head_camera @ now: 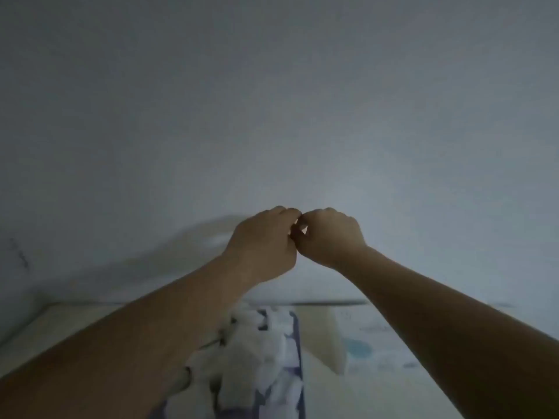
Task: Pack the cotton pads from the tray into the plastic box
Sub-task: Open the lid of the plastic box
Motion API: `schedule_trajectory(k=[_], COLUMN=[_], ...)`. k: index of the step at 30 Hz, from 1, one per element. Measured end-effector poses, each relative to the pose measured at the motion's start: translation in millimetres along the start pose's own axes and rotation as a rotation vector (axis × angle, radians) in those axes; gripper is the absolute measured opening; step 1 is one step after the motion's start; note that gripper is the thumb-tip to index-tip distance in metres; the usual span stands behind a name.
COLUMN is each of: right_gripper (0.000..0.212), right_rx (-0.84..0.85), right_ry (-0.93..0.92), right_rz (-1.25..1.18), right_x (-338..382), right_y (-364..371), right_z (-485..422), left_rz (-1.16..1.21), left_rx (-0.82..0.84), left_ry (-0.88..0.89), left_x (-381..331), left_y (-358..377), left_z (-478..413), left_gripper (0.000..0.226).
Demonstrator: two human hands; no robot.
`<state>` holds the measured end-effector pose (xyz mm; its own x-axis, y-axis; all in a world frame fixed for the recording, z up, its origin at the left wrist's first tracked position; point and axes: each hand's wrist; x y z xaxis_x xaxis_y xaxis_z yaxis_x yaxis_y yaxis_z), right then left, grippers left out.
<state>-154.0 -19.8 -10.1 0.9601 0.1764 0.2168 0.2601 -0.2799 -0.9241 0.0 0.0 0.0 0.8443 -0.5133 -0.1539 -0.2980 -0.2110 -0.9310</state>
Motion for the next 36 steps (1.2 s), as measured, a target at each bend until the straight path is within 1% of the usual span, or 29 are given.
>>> schedule_trajectory(k=[2,4,6,8,10,12,14,15,17,19,21,23,25,27,30,34,36], right_gripper=[0.037,0.043,0.046,0.048,0.052,0.057,0.060,0.061,0.062,0.061,0.056,0.047,0.040,0.047,0.062,0.065,0.065], right_rx=[0.058,0.080,0.074,0.047,0.049,0.071,0.087,0.085,0.029,-0.047,-0.092,-0.185,-0.307,-0.373,-0.404,-0.398,-0.400], right_ry=[-0.017,0.006,-0.010,0.018,0.109,0.294,0.460,0.486,0.459,0.422,0.383,0.354,0.341,0.349,0.415,0.479,0.495], right_rz=[-0.001,-0.082,-0.167,-0.205,-0.104,-0.040,-0.106,-0.154,-0.234,-0.299,-0.352,-0.374,-0.400,-0.471,-0.616,-0.717,-0.760], right_x=[-12.9,-25.9,-38.9,-55.7,-73.6,-93.1,-106.8,-109.7,-108.8,-101.5,-89.2,-81.8,-81.2,-86.9,-97.5,-108.8,-109.8], right_y=[32.4,51.7,79.6,93.6,99.5,106.3,114.0,119.4,131.0,136.7,148.0,160.8,171.8,178.6,181.9,180.5,180.8], right_z=[20.2,36.9,73.1,101.9,129.8,156.1,171.3,176.4,180.0,175.7,167.2,164.6,165.2,165.7,162.7,158.4,158.6], left_rz=[0.006,0.021,0.033,0.088,0.106,0.074,0.073,0.081,0.086,0.043,0.009,-0.013,-0.078,-0.149,-0.228,-0.280,-0.294], left_rx=[0.018,0.039,0.069,0.098,0.180,0.252,0.267,0.271,0.292,0.304,0.315,0.311,0.243,0.153,0.097,0.084,0.081], left_ry=[0.000,-0.010,-0.005,0.009,0.052,0.116,0.131,0.131,0.120,0.124,0.091,0.059,0.061,0.052,0.043,0.069,0.074], left_x=[-4.2,-4.3,-14.0,-21.4,-34.5,-47.9,-56.8,-59.4,-60.2,-58.6,-51.9,-47.7,-45.0,-47.0,-55.6,-58.3,-57.6], left_y=[38.2,63.6,102.3,123.1,135.2,142.8,147.6,151.0,159.7,165.6,172.6,181.6,192.0,199.9,204.7,208.9,208.2], left_z=[16.7,30.6,63.7,85.5,106.8,120.9,126.7,128.8,132.7,129.2,119.9,108.6,98.3,87.8,71.8,63.7,63.0], left_gripper=[0.046,0.052,0.058,0.060,0.061,0.063,0.063,0.064,0.067,0.072,0.076,0.074,0.063,0.058,0.057,0.047,0.047])
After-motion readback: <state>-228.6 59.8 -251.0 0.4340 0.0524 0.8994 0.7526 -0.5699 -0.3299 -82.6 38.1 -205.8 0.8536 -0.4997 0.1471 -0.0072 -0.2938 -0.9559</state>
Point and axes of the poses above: each hand's wrist, its own z-axis away from the middle knuckle, its own y-axis out of the palm, x = y × z, and after that the axes turned 9 degrees about x, right-handed
